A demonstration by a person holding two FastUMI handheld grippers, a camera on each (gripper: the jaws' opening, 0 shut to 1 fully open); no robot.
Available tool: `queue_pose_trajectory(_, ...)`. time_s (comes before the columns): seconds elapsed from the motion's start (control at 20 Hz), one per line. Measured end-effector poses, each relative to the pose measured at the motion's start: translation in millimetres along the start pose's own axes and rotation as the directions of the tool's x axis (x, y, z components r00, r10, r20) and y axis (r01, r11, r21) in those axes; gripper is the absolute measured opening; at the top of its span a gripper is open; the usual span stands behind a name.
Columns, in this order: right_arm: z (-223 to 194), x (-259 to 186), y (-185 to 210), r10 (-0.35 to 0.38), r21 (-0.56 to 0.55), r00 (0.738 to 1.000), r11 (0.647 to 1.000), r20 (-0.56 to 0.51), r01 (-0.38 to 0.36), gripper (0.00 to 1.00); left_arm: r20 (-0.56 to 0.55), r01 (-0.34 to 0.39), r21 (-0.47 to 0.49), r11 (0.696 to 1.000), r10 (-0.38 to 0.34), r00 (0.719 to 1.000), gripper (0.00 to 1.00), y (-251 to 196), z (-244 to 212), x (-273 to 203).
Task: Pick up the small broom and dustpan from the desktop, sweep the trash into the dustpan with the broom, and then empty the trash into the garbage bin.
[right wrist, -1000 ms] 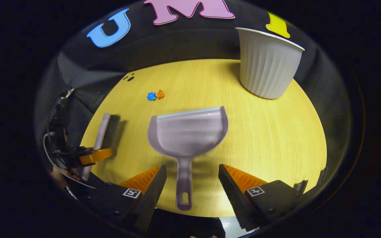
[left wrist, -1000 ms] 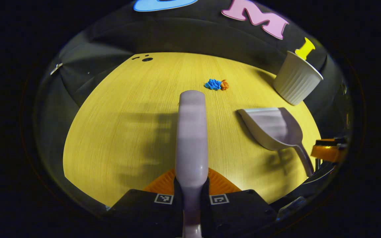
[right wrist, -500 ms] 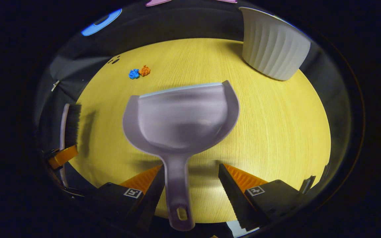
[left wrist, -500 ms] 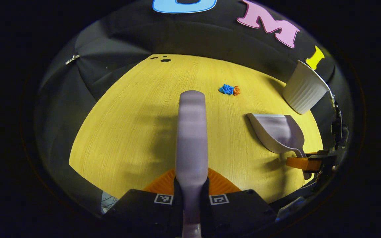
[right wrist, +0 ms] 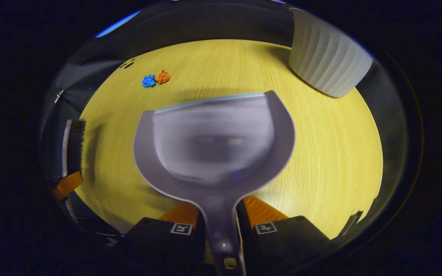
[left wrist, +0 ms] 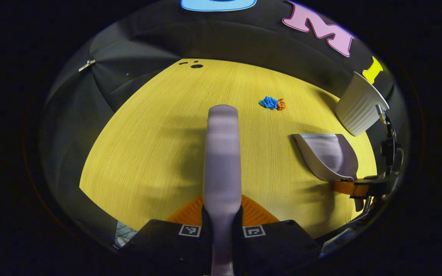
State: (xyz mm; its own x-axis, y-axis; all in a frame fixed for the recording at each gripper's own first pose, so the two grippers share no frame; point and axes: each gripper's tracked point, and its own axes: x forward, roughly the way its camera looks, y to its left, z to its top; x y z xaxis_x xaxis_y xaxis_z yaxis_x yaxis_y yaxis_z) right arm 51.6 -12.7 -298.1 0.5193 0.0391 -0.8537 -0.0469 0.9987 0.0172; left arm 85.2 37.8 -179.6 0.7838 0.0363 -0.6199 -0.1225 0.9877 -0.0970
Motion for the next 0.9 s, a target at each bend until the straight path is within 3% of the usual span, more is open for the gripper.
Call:
queue_pose_trajectory(0.2,1,0,2,0.07,-0.065,0.998,0.995,0.006,-0.07,0.42,-0.032,0.008,0.101,0.995,-0.004,0.999,0.25,-7,21,17)
queue_pose_trajectory(0.25,-1,-1,1,0.085,-0.074,0.996,0.994,-0.002,-0.085,0.37,-0.041,0.005,0.129,0.992,0.0,0.999,0.24,-8,28,23)
queue_pose_trajectory(0.35,-3,-5,-1,0.108,-0.079,0.994,0.991,-0.02,-0.109,0.36,-0.052,0.008,0.176,0.984,0.001,0.999,0.25,-12,43,33)
queue_pose_trajectory(0.7,-4,-14,-17,0.131,-0.194,0.99,0.971,-0.057,-0.139,0.34,-0.088,0.025,0.311,0.95,0.002,0.996,0.25,-15,117,91)
queue_pose_trajectory(0.9,3,-24,-29,0.145,-0.28,0.987,0.947,-0.064,-0.157,0.34,-0.116,0.037,0.428,0.903,0.014,0.993,0.25,-15,158,130)
